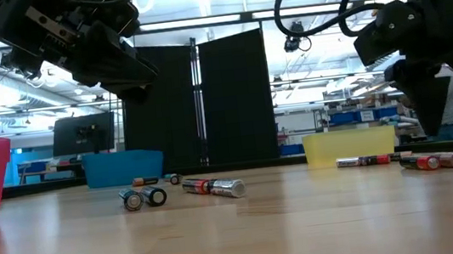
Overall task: Sort batteries
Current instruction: Put the black battery into the blue bin
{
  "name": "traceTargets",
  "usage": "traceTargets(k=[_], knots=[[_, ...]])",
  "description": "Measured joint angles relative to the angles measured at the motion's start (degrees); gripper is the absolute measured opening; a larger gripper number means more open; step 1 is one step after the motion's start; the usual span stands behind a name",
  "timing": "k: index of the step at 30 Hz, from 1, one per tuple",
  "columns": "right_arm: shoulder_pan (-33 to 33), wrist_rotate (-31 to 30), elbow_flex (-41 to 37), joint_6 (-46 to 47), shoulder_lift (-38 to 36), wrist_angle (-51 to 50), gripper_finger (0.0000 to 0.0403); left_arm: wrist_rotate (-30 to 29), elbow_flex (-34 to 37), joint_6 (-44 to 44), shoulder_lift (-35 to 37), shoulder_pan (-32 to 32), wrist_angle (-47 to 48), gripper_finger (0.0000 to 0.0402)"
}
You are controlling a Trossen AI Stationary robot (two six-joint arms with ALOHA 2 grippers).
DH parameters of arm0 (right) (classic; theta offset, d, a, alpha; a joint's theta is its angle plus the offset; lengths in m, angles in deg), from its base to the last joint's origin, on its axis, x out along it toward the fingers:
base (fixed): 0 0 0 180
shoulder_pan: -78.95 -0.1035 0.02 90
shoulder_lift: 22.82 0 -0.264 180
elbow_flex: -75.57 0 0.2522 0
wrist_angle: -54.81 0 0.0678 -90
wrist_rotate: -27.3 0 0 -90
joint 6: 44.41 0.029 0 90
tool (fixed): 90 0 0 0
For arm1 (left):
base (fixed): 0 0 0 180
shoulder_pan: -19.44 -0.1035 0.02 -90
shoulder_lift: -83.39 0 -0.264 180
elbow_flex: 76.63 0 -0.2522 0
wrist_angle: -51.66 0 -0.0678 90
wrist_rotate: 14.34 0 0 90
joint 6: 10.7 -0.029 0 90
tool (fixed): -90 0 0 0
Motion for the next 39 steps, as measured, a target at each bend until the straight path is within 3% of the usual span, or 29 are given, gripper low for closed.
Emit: traceTargets(k=[5,39], knots=[[0.00,-1.01,0.00,-3.59,0.00,0.10,0.0395,0.00,0.00,0.00,0.00,0.00,0.00,0.0006],[0.98,-3.02,-5.79,-5.99,0.00,6.03,0.0392,0.00,0.00,-0.17,-0.02,0.00,0.42,0.0006]])
